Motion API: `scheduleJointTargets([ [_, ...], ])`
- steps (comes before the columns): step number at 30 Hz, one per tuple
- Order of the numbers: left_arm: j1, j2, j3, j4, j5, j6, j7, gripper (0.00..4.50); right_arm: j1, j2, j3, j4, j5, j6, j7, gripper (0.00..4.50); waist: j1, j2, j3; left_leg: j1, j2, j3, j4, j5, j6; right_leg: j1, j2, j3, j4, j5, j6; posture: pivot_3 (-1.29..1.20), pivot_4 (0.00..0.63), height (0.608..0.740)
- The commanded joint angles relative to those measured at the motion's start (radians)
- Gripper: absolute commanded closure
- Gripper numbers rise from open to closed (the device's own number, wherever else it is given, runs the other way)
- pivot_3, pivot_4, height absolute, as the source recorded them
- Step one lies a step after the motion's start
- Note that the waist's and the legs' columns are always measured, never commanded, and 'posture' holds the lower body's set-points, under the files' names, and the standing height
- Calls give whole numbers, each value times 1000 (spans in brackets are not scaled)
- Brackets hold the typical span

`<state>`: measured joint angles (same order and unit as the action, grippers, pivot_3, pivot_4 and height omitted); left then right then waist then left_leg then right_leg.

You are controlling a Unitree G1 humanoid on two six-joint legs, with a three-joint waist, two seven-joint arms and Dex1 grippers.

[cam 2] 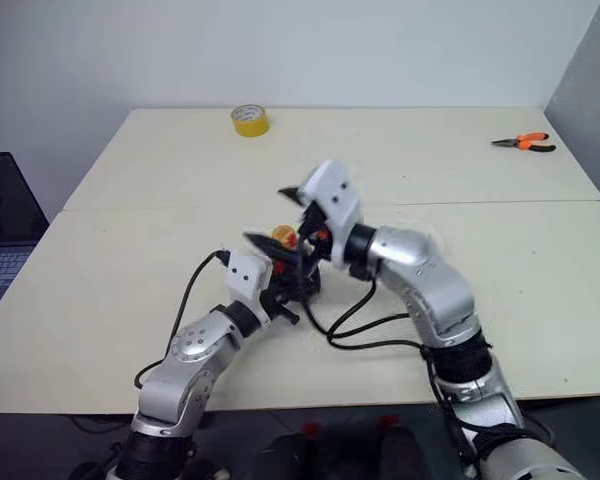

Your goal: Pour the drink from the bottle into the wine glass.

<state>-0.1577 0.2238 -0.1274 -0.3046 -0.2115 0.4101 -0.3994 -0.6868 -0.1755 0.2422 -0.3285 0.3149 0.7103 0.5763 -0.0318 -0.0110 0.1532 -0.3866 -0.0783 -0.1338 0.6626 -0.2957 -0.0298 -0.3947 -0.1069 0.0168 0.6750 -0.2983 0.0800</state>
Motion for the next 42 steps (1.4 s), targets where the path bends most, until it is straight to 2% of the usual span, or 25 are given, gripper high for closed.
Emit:
scheduleJointTargets([
  [1, -25, -7, -2, -40, 6, -23, 7, 3762, -27, 17, 13, -25, -23, 13, -52, 0, 0, 0, 0, 0, 0, 0, 0, 0, 0, 0, 0, 0, 0, 0, 0, 0, 150, 740],
  [14, -20, -14, -6, -34, 14, -27, 13, 3762, -70, 79, 32, 107, -78, -18, -116, 0, -1, 0, 0, 0, 0, 1, -1, 0, 0, 0, 0, 0, 0, 0, 0, 0, 150, 740],
  [22, -19, -10, -2, -33, 13, -27, 12, 3762, -71, 91, -8, 123, -64, -11, -131, 0, -2, 0, 0, 0, 0, 0, -1, 0, 0, 0, 0, 0, 0, 0, 0, 0, 150, 740],
  [32, -19, -3, -1, -25, 12, -31, 6, 3834, -30, 38, -77, 63, -5, 40, -117, 0, -1, 0, 0, 0, 0, 1, -1, 0, 0, 0, 0, 0, 0, 0, 0, 0, 150, 740],
  [42, -19, 7, 5, -21, 12, -35, 7, 3835, 36, -81, -124, 15, 35, 50, -91, 0, -1, 0, 0, 0, 0, 1, -1, 0, 0, 0, 0, 0, -1, 0, 0, 0, 150, 740],
])
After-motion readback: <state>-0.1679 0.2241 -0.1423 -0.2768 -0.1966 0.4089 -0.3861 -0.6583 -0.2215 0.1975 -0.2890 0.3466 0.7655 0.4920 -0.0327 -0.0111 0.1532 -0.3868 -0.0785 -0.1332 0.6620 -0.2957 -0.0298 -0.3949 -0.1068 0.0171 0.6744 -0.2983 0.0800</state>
